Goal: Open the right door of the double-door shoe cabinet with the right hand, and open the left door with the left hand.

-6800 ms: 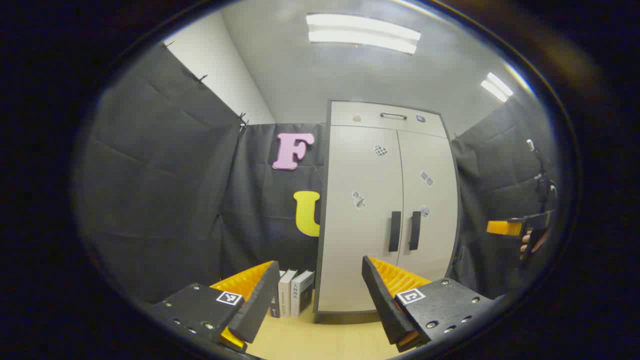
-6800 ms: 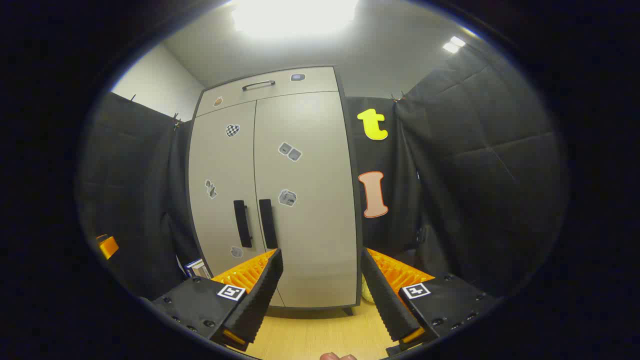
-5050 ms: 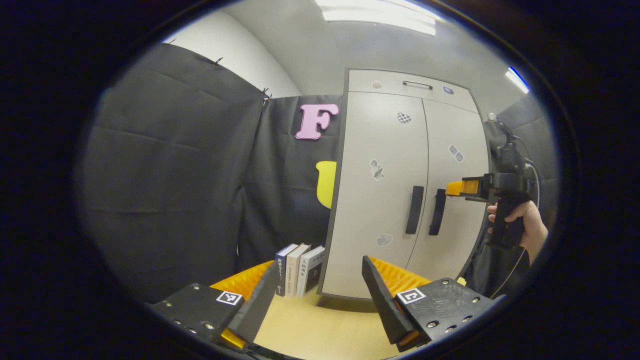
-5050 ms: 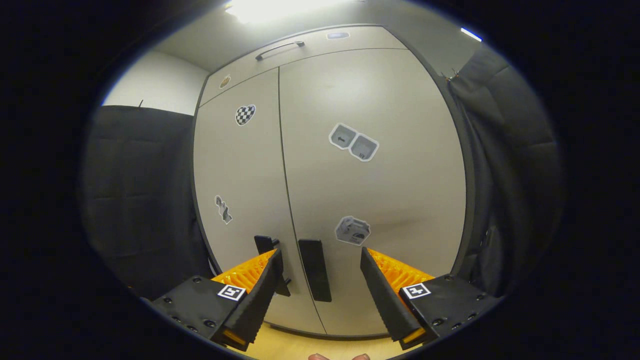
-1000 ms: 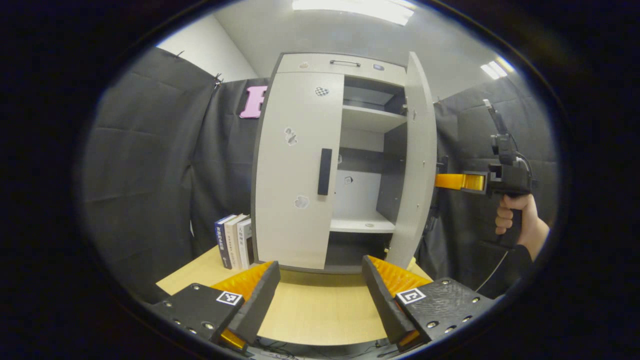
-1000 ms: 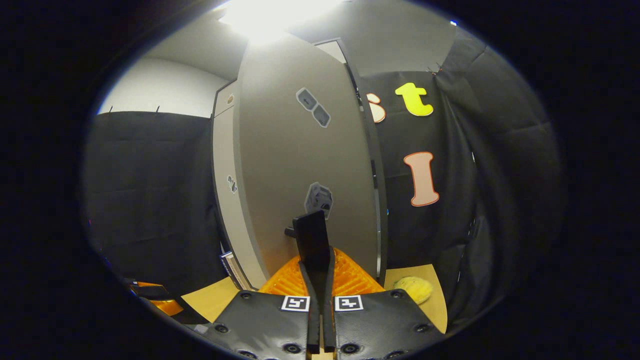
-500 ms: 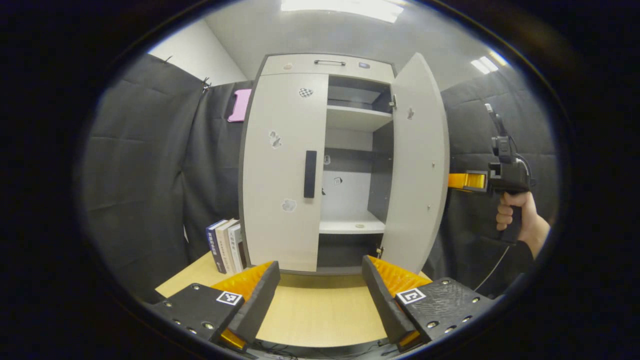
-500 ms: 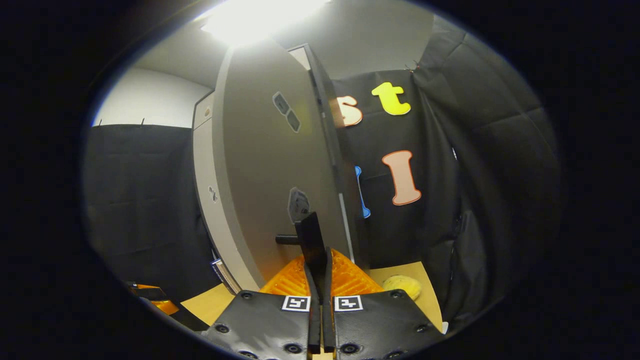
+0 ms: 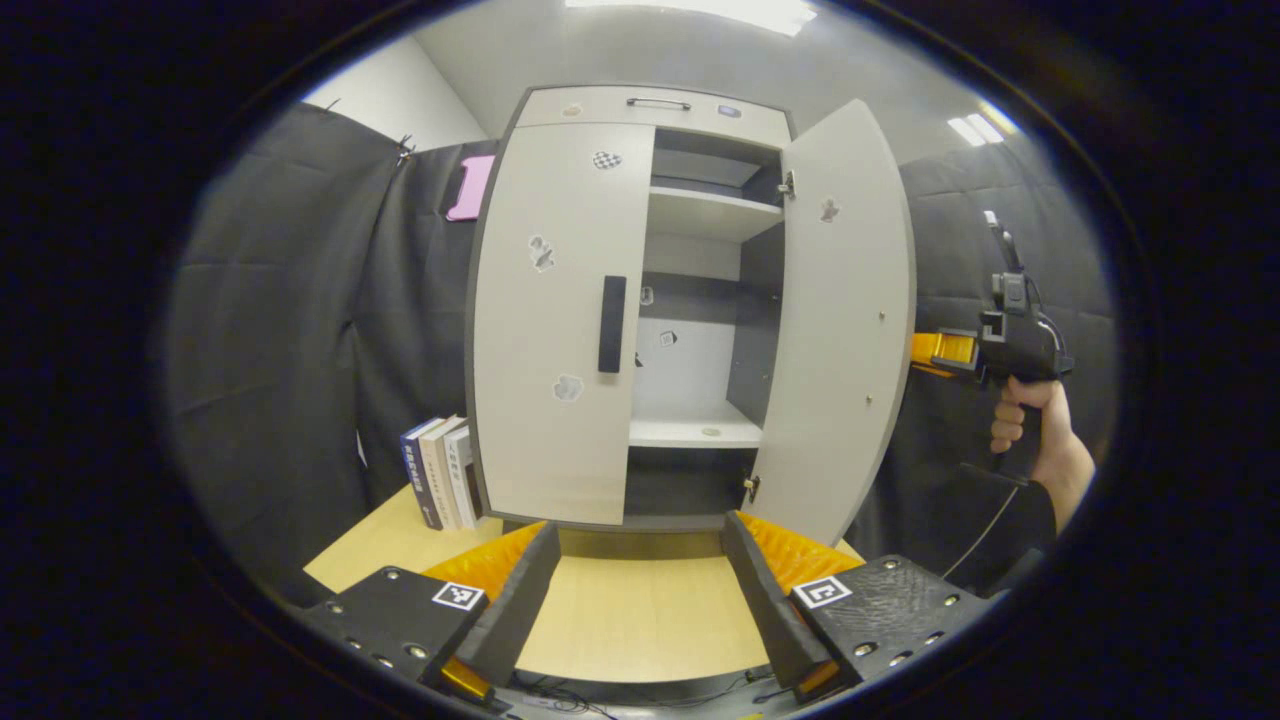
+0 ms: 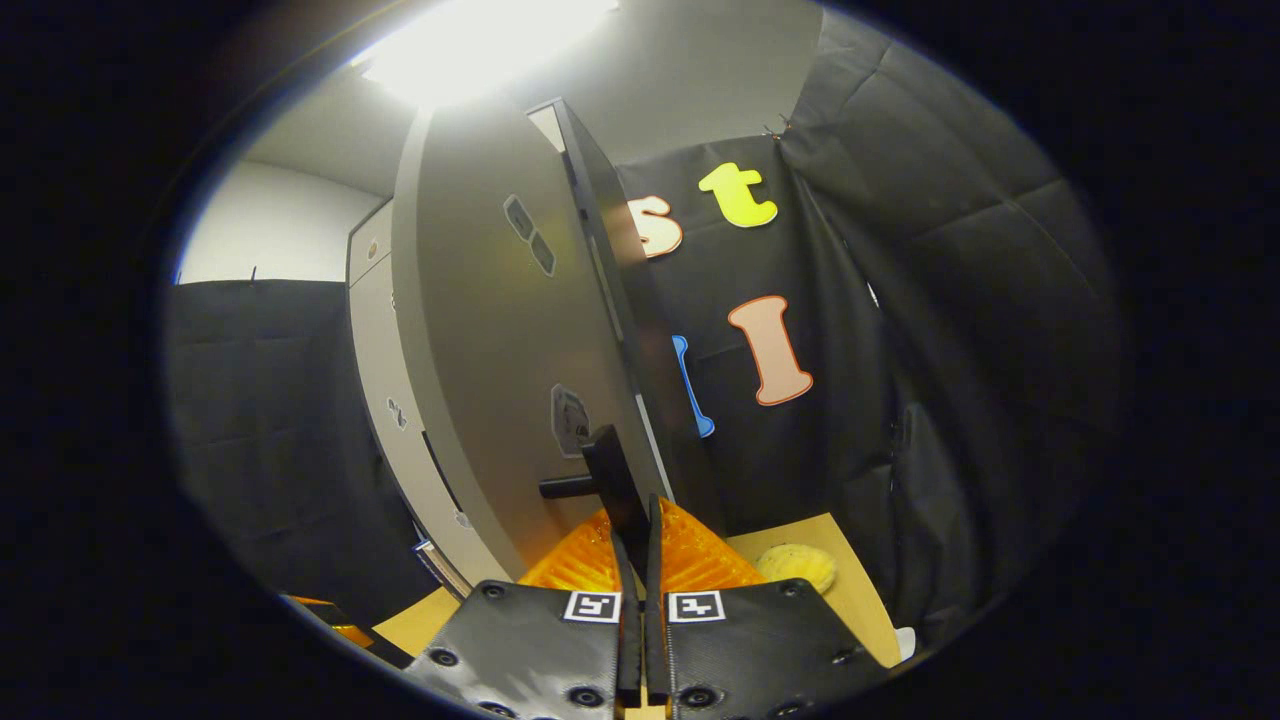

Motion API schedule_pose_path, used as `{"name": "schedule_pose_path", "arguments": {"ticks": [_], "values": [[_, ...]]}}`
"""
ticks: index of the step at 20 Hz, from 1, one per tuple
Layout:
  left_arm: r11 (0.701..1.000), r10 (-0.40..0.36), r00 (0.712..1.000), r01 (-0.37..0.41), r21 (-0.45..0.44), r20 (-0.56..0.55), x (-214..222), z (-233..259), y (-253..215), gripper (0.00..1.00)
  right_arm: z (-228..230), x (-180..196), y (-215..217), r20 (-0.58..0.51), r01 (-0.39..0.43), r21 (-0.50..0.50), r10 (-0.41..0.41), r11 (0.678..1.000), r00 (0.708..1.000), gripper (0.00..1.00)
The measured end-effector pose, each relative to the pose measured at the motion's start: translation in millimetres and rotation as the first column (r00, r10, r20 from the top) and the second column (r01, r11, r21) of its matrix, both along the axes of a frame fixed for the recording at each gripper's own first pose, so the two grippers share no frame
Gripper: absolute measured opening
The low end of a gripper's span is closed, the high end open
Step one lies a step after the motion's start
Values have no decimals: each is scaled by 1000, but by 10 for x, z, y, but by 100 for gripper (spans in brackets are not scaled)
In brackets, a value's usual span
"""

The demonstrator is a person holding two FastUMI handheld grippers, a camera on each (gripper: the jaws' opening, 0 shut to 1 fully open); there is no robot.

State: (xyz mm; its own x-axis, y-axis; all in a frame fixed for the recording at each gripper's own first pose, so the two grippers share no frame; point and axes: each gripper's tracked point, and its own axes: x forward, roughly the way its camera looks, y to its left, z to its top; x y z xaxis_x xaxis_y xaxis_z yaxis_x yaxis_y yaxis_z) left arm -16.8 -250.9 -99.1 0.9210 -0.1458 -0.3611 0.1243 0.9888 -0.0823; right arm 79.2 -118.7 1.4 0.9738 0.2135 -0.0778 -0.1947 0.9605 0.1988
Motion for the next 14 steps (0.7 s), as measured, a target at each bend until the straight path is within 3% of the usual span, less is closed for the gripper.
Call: {"name": "schedule_pose_path", "arguments": {"ticks": [14], "values": [[996, -27, 1000, 28, -82, 11, 497, -196, 716, 96, -76, -236, -21, -67, 159, -41, -161, 986, 985, 3]]}}
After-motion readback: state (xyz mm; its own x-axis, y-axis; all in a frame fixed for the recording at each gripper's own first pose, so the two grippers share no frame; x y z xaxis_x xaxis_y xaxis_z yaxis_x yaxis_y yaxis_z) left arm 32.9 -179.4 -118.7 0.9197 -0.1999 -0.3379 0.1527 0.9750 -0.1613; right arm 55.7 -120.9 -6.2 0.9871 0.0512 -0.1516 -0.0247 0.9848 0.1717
